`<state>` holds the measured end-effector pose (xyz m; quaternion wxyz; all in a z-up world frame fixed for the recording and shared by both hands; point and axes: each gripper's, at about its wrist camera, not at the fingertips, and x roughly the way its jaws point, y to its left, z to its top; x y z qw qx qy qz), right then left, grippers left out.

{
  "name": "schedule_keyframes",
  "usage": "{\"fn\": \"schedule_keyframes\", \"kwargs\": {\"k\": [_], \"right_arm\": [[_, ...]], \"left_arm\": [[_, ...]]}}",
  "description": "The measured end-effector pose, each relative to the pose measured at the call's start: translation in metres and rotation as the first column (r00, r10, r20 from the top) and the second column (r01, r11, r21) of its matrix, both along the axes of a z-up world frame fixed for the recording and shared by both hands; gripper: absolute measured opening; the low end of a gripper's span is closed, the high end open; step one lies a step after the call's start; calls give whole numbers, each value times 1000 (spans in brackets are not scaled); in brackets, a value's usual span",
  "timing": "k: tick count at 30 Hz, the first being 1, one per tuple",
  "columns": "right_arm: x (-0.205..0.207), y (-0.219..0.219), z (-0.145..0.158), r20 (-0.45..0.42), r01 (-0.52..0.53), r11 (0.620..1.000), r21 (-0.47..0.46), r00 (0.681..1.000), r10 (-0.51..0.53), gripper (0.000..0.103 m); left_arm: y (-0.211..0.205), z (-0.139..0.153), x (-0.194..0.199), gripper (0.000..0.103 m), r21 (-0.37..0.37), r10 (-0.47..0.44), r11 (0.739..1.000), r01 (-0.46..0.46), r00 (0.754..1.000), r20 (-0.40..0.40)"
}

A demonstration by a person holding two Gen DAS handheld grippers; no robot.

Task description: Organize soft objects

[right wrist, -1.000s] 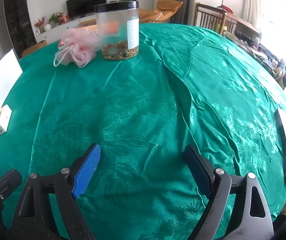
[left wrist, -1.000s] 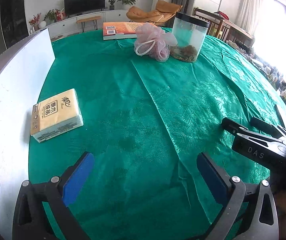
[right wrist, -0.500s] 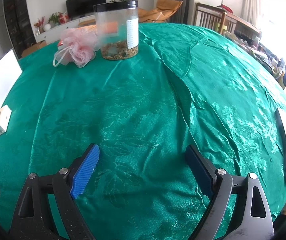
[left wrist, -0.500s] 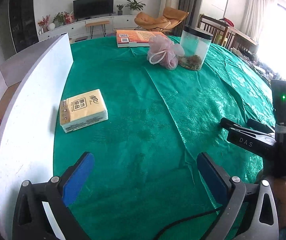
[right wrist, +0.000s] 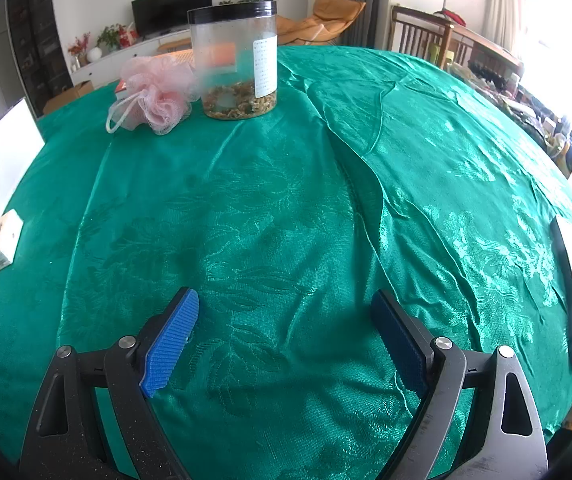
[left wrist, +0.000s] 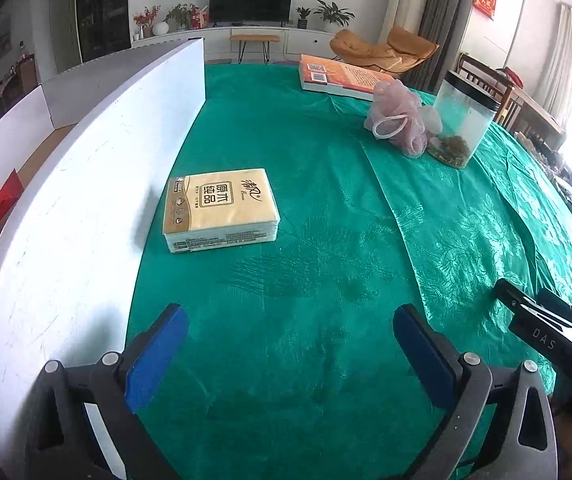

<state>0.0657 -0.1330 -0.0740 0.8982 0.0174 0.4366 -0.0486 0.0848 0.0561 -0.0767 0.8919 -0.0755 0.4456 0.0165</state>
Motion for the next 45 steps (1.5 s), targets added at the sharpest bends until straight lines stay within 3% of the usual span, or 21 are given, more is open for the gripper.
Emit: {"fn": "schedule_keyframes", "kwargs": {"k": [6, 10, 20, 28, 30, 31, 33, 36, 38, 41, 45], "right_arm": [[0, 0, 0, 0, 0, 1000, 0, 1000, 0, 90], [0, 0, 0, 0, 0, 1000, 1, 1000, 0, 90], [0, 0, 0, -1, -1, 1000, 0, 1000, 1, 91], [0, 0, 0, -1, -1, 1000, 1, 1000, 1, 91], [0, 0, 0, -1, -1, 1000, 1, 1000, 1, 91], [0, 0, 0, -1, -1, 1000, 0, 1000, 1, 91], [0, 0, 0, -1, -1, 1000, 1, 1000, 1, 91], [0, 0, 0, -1, -1, 1000, 1, 1000, 1, 91], [0, 0, 0, -1, -1, 1000, 1, 1000, 1, 91], [0, 0, 0, -1, -1, 1000, 1, 1000, 1, 91], [0, 0, 0, -2, -3, 1000, 4, 1000, 3, 92]], "left_arm": [[6, -10, 31, 102, -5, 103, 995, -103, 995, -11], [6, -18, 52, 102, 35, 140, 990, -138, 989, -40], [4, -24, 69, 102, 99, 134, 987, -128, 989, -54], [3, -25, 76, 103, 98, 121, 988, -116, 991, -51], [-3, -23, 81, 103, 52, 52, 997, -50, 998, -35], [-11, -19, 82, 103, -17, -40, 999, 40, 999, -11], [-31, -14, 83, 103, -136, -219, 966, 218, 976, 10], [-51, 0, 72, 103, -161, -311, 935, 316, 949, 54], [-47, 7, 63, 103, -177, -287, 938, 297, 955, 81], [-27, 16, 55, 103, -166, -184, 966, 196, 979, 89], [-8, 22, 60, 103, -88, -61, 994, 65, 997, 50]]}}
